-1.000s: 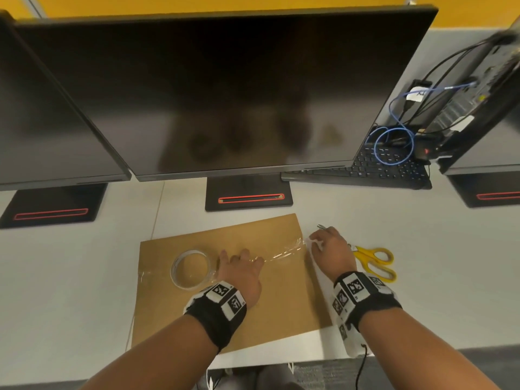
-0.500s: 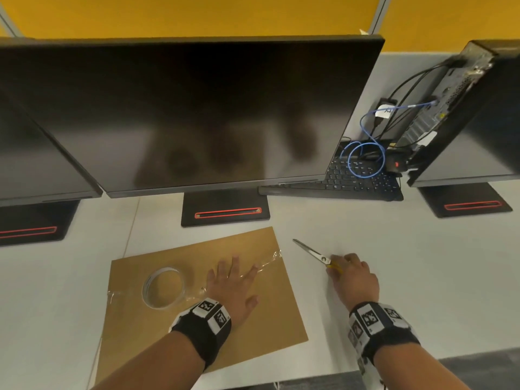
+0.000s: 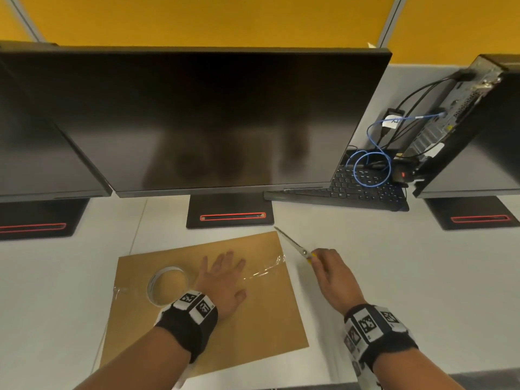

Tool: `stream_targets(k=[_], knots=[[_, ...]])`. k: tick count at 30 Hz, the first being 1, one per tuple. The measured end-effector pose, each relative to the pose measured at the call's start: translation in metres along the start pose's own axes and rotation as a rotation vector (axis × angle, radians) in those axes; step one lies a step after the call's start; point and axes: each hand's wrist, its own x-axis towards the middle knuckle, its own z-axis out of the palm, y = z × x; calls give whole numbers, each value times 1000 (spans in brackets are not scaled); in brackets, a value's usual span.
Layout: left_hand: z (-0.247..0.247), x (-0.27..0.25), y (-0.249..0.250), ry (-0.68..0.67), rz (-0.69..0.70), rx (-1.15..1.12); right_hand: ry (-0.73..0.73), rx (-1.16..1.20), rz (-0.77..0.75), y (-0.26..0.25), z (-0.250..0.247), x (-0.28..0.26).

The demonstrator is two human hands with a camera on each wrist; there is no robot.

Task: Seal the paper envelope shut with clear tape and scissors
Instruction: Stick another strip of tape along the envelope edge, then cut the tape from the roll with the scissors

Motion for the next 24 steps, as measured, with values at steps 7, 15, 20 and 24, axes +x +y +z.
stream_targets(k=[7, 15, 20, 24], knots=[[-21, -14, -70, -78, -210, 28, -296, 72, -137, -51, 33, 10], [0, -34, -105, -199, -226, -104, -604, -104, -263, -87, 76, 20], [5, -41, -116, -157, -202, -228, -697, -238, -309, -90, 88, 23], [4, -42, -125, -157, -183, -382, -724, -275, -333, -85, 83, 25]])
